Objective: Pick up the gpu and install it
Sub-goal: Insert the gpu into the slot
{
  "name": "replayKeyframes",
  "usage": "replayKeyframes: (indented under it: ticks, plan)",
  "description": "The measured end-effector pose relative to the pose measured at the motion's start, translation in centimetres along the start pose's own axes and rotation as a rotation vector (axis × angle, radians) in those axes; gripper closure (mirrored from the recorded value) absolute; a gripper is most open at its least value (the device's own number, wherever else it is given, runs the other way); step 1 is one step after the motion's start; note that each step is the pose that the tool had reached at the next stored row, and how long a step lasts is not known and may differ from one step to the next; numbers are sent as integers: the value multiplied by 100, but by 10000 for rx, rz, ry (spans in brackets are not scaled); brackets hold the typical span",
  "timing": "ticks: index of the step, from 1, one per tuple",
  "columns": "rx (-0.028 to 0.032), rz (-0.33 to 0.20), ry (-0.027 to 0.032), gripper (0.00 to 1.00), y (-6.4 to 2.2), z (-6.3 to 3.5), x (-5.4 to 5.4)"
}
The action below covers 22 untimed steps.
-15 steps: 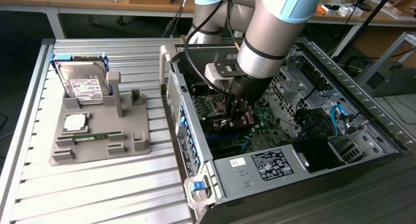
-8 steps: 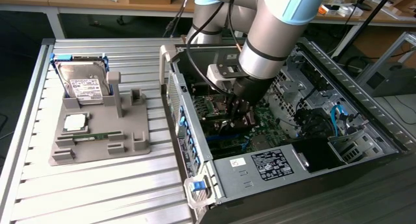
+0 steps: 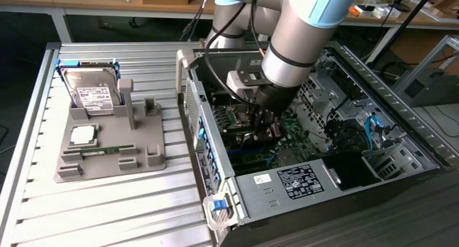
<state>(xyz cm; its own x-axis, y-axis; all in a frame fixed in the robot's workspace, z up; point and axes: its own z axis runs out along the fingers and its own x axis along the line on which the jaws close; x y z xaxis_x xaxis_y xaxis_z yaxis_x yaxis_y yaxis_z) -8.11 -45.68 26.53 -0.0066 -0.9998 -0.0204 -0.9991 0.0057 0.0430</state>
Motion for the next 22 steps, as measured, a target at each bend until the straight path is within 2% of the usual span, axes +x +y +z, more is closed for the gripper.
replayKeyframes:
  ticks: [4,10,11,14,15,18,22]
  plan:
    - [1,1,0,73,39,2,-15]
    - [16,59,-10,73,46,-7,-33]
    - [16,91,-35,73,47,-8,-33]
    - [16,227,-179,73,46,-8,-34]
    - [16,264,-208,73,44,-9,-34]
    - [19,361,-248,73,32,-8,-34]
    - [21,488,-254,73,20,-9,-32]
